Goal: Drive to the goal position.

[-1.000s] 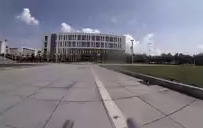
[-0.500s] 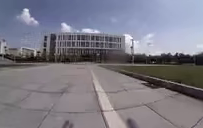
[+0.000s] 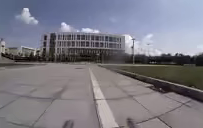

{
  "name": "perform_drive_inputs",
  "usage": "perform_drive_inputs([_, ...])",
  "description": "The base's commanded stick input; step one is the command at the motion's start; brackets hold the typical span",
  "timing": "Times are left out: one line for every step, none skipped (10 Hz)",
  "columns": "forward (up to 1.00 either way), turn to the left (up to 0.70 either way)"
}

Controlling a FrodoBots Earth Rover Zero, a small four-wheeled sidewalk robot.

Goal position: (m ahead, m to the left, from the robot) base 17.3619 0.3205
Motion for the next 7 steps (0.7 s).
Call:
perform_drive_inputs([0.7, 0.0])
perform_drive_inputs([0.7, 0.0])
perform_drive_inputs([0.7, 0.0])
perform_drive_inputs([0.7, 0.0])
perform_drive_inputs([0.7, 0.0])
perform_drive_inputs([0.7, 0.06])
perform_drive_inputs([0.7, 0.33])
